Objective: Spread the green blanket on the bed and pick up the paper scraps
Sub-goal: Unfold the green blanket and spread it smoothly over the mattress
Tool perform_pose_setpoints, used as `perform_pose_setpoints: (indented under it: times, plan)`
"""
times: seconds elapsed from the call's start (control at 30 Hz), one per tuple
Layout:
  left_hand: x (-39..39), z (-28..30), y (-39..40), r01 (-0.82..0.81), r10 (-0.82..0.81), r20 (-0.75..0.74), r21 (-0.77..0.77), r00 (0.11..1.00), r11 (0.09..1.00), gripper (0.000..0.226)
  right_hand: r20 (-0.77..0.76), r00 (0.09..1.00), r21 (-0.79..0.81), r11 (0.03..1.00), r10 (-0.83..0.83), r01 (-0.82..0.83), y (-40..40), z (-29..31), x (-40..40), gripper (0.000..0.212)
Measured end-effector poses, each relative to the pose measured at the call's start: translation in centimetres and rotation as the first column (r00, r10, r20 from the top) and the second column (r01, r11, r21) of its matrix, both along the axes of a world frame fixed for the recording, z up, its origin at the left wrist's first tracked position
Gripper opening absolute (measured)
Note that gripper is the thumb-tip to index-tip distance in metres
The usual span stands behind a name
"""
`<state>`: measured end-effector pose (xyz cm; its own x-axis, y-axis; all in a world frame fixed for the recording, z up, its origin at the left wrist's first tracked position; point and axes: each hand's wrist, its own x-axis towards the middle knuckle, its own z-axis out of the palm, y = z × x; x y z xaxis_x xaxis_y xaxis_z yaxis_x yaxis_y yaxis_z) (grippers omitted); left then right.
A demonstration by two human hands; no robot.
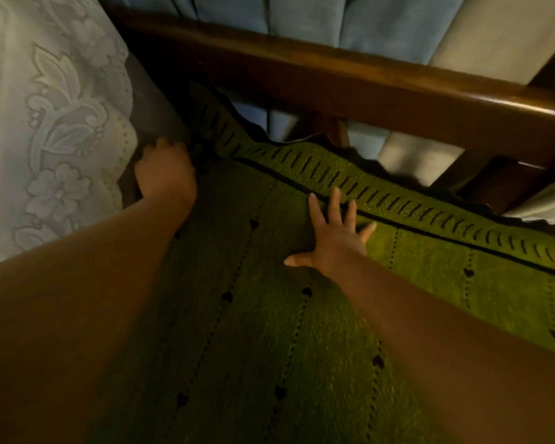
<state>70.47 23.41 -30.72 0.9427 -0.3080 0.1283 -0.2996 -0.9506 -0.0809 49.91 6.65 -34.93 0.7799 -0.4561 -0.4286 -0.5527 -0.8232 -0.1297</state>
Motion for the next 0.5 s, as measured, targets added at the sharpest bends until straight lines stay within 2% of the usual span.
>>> perform_pose_setpoints:
  times: [0.1,0.17,0.27,0.3,0.33,0.37,0.4,0.43,0.47,0.5]
  plan:
    - [0.4,-1.8,-0.2,-0.028,0.027,0.016,0.086,1.0,0.996,0.027,0.003,0.99,0.01,0.989,0.144,-0.144,-0.6,-1.2,2.2,0.123]
    - [0.7,-2.7,-0.3,-0.046,0.041,0.042,0.108,0.998,0.993,0.03,0.021,0.989,0.045,0.988,0.145,-0.146,-1.5,-2.1,3.1,0.124]
    - [-0.9,-4.1,-1.4,-0.152,0.15,0.042,0.029,0.988,0.988,0.046,0.119,0.984,0.045,0.989,0.133,-0.139,-2.5,-3.4,4.1,0.123]
    - [-2.1,-5.0,-2.1,-0.111,0.112,0.066,-0.008,0.992,0.994,0.052,0.154,0.98,0.044,0.99,0.124,-0.132,-2.7,-3.9,4.5,0.123]
    - [-3.3,-5.9,-2.7,0.012,-0.006,0.116,-0.053,0.993,0.998,0.055,0.192,0.975,0.032,0.992,0.114,-0.123,-2.8,-4.4,4.9,0.124]
    - [-4.4,-6.6,-3.3,0.209,-0.196,0.15,-0.08,0.969,0.975,0.056,0.227,0.968,0.019,0.993,0.109,-0.116,-2.7,-4.7,5.0,0.125]
    - [-4.7,-7.5,-3.9,0.412,-0.4,0.135,-0.078,0.906,0.908,0.054,0.249,0.963,0.014,0.994,0.105,-0.112,-2.8,-5.1,5.4,0.128]
    - [-4.5,-8.1,-4.3,0.549,-0.548,0.039,-0.084,0.836,0.831,0.051,0.263,0.96,0.022,0.994,0.097,-0.107,-2.9,-5.3,5.6,0.13]
    - [-3.8,-8.4,-4.7,0.603,-0.612,-0.096,-0.111,0.785,0.79,0.052,0.274,0.957,0.034,0.994,0.093,-0.106,-3.1,-5.5,5.9,0.131]
    - [-2.7,-8.7,-4.9,0.594,-0.602,-0.242,-0.115,0.761,0.796,0.054,0.292,0.952,0.038,0.994,0.09,-0.106,-3.2,-5.7,6.0,0.13]
